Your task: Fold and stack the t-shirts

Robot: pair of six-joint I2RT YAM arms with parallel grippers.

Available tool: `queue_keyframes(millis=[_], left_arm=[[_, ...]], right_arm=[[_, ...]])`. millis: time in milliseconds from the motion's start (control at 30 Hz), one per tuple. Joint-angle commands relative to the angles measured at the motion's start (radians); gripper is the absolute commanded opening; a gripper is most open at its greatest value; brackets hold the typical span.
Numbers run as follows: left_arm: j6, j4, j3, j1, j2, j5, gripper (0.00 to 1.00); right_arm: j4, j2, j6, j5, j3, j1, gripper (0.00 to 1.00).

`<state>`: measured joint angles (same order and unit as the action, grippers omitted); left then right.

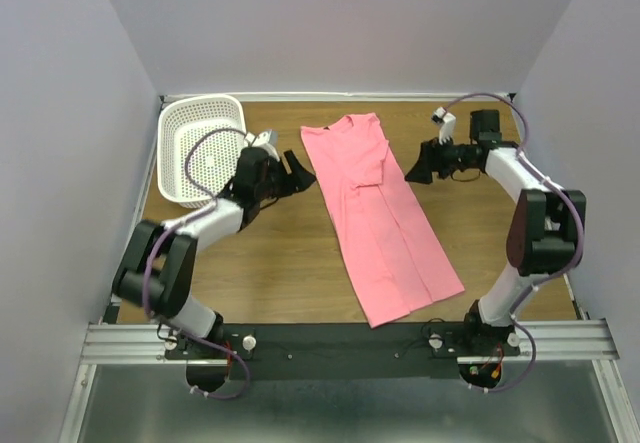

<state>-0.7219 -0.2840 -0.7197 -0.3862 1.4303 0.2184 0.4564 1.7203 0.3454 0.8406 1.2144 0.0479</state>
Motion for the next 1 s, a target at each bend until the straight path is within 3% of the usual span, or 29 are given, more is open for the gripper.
queue_keyframes(millis=[0,133,433,500,567,733,967], left_arm=[[0.065,-0.037,-0.241,0.049,0.226,0.090,0.73],[0.076,0.113,-0.473,0.067,0.473,-0.014,0.69],[0.101,0.422,-0.892,0.083,0.784,-0.197,0.65],[0.085,0.485,-0.941,0.086,0.826,-0.224,0.56],[0.084,0.519,-1.017,0.095,0.884,-0.244,0.54],[0.082,0.549,-1.132,0.122,0.958,-0.184,0.12],[0.070,0.618,-1.363,0.170,1.090,-0.105,0.02]], right_arm=[[-0.111,0.099,-0.216,-0.057,0.120,-0.025,0.85],[-0.142,0.099,-0.220,-0.057,0.102,-0.025,0.85],[-0.150,0.079,-0.224,-0.034,0.066,-0.023,0.86],[-0.151,0.071,-0.229,-0.032,0.065,-0.023,0.86],[-0.150,0.064,-0.229,-0.028,0.062,-0.022,0.86],[-0.150,0.033,-0.230,-0.006,0.051,-0.003,0.86],[-0.150,0.021,-0.232,0.031,0.037,0.041,0.86]])
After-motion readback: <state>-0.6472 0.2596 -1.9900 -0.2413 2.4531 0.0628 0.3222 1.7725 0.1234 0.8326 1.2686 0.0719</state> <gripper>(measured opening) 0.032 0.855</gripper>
